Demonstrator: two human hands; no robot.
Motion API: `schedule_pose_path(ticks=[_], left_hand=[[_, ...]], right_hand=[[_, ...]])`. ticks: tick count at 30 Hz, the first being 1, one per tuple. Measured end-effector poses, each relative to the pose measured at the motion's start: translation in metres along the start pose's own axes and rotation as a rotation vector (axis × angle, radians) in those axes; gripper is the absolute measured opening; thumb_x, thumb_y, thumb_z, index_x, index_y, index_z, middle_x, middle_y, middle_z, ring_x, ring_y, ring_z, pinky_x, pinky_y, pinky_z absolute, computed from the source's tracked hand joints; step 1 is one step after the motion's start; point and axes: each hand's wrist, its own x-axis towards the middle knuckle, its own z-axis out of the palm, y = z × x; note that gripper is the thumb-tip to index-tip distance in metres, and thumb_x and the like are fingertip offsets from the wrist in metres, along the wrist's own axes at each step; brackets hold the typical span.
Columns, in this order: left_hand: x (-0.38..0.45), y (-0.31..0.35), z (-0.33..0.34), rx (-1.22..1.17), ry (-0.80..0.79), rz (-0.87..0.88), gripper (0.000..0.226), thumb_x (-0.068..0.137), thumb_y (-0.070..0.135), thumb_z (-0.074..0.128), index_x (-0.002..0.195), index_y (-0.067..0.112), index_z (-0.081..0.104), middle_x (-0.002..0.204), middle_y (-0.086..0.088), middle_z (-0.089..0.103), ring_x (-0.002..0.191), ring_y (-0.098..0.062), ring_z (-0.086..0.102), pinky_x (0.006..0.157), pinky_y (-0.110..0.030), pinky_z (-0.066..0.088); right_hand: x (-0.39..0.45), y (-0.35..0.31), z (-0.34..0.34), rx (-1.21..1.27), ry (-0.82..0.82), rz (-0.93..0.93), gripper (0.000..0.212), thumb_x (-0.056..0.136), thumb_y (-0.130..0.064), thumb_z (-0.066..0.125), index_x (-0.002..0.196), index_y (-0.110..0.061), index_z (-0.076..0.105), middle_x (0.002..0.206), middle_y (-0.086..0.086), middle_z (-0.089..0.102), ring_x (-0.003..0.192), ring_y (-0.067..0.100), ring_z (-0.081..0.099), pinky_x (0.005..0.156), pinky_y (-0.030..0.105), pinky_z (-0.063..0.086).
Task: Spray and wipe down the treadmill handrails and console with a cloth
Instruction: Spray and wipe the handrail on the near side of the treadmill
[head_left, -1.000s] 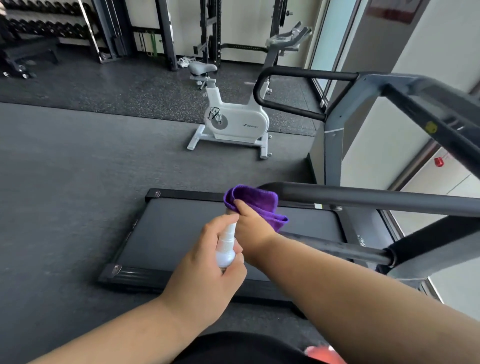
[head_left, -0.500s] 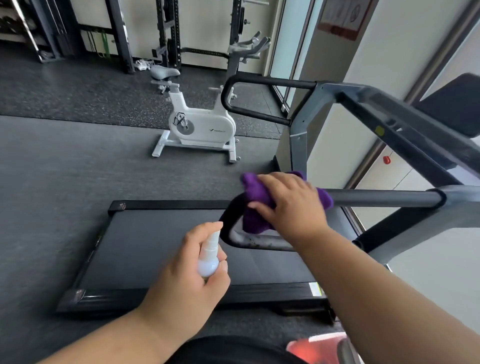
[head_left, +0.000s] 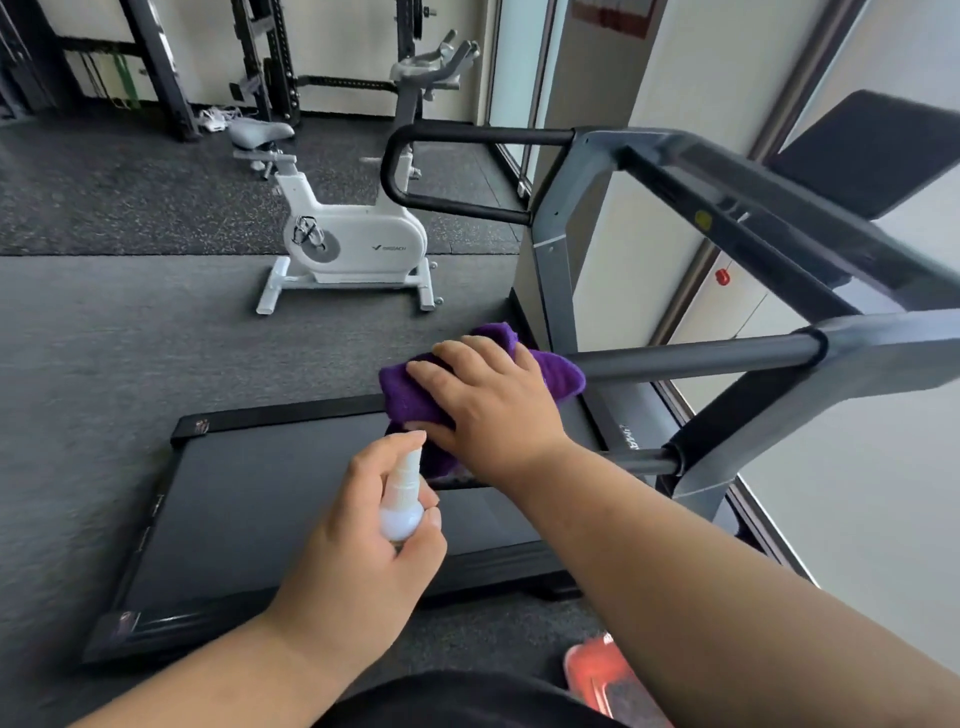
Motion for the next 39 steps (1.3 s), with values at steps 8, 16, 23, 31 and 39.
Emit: schedule_pose_path(ticks=[8,16,23,31,39], left_hand=[[0.018,0.043,0.059,-0.012,-0.072,0.043,0.077,0.08,0.008,0.067,0.106,0.072,0.034,0.097,0.017,0.063,0.085,-0.006,0.062,0.066,-0.006,0.043],[0.036,0.087,0.134,-0.018,-0.088,0.079,0.083,0.079,0.0,0.069,0.11,0.07,0.035,0.099,0.016,0.061,0.087,-0.007,0.061,0.071,-0.004,0.042],[0.046,0.113,0.194,-0.007,-0.109,0.057,0.079,0.08,0.004,0.069,0.111,0.069,0.035,0.1,0.016,0.061,0.089,-0.009,0.06,0.07,-0.007,0.044],[0.05,0.123,0.221,0.003,-0.103,0.007,0.074,0.082,0.003,0.067,0.113,0.064,0.037,0.099,0.018,0.061,0.084,-0.01,0.061,0.068,-0.009,0.045],[0.042,0.109,0.198,0.031,-0.067,-0.027,0.075,0.082,0.01,0.066,0.112,0.07,0.033,0.1,0.018,0.061,0.085,-0.01,0.062,0.072,-0.01,0.044]], right_hand=[[-0.037,0.092,-0.024,0.01,-0.018,0.119,0.062,0.088,-0.068,0.053,0.132,-0.026,0.061,0.123,-0.002,0.063,0.114,0.024,0.056,0.093,0.049,0.045],[-0.084,0.191,-0.054,0.009,-0.004,0.207,0.062,0.09,-0.07,0.048,0.132,-0.027,0.062,0.126,-0.004,0.062,0.12,0.024,0.055,0.096,0.047,0.043],[-0.119,0.254,-0.066,-0.007,0.005,0.239,0.06,0.091,-0.066,0.053,0.136,-0.027,0.057,0.135,-0.002,0.058,0.131,0.028,0.046,0.105,0.05,0.037],[-0.137,0.269,-0.068,-0.033,-0.002,0.384,0.065,0.089,-0.073,0.046,0.138,-0.03,0.055,0.152,0.01,0.042,0.148,0.04,0.023,0.112,0.06,0.028],[-0.093,0.257,-0.074,-0.057,-0.089,0.359,0.062,0.09,-0.078,0.032,0.109,-0.03,0.068,0.1,-0.005,0.068,0.095,0.026,0.062,0.083,0.043,0.044]])
